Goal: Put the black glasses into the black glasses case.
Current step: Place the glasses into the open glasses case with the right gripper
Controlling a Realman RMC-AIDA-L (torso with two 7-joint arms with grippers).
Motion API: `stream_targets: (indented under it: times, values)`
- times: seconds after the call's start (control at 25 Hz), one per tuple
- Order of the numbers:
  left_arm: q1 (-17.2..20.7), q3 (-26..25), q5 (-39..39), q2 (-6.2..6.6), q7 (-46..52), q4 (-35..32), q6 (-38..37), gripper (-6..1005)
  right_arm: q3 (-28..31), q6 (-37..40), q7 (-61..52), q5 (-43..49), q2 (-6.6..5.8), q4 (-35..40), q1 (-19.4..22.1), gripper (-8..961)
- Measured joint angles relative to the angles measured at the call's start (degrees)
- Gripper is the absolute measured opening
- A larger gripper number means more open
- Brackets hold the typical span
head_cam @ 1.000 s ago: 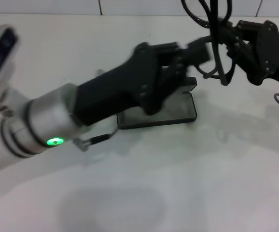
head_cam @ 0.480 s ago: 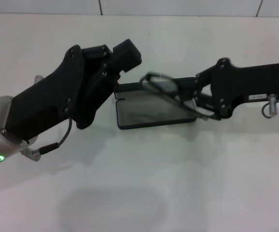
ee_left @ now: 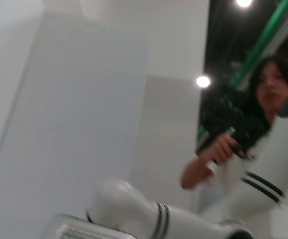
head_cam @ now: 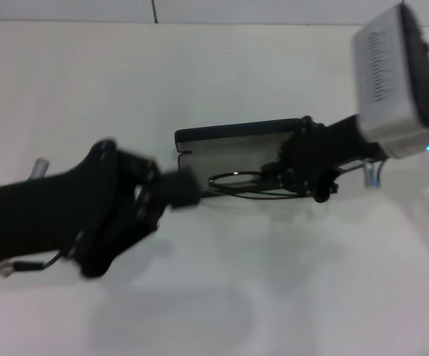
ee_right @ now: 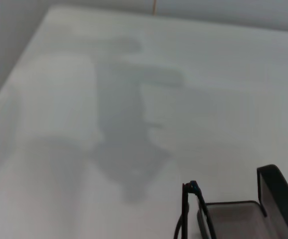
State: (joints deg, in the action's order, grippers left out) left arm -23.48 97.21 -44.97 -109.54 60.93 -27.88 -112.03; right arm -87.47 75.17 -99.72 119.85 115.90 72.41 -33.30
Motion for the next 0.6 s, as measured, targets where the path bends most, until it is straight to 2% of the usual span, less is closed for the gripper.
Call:
stream_targets:
  times: [0.08, 0.2, 0.6]
  values:
    - [-0.01, -0.04, -2.17, 0.84, 0.03, 0.11, -1.39, 36, -2.32, -1.72, -1.04, 2.06, 0.04, 1.67, -0.30, 63]
    - [0.17, -0.10, -4.77, 1.27, 0.08, 0.42, -2.47, 36, -4.12, -3.15, -1.35, 3.55, 0.14, 2.53, -1.09, 63]
    - [-0.48, -1.51, -7.99, -0.41, -0.09, 3.35, -2.49, 37, -11.58, -11.71, -2.66, 9.96, 0.20, 1.64, -2.63, 64]
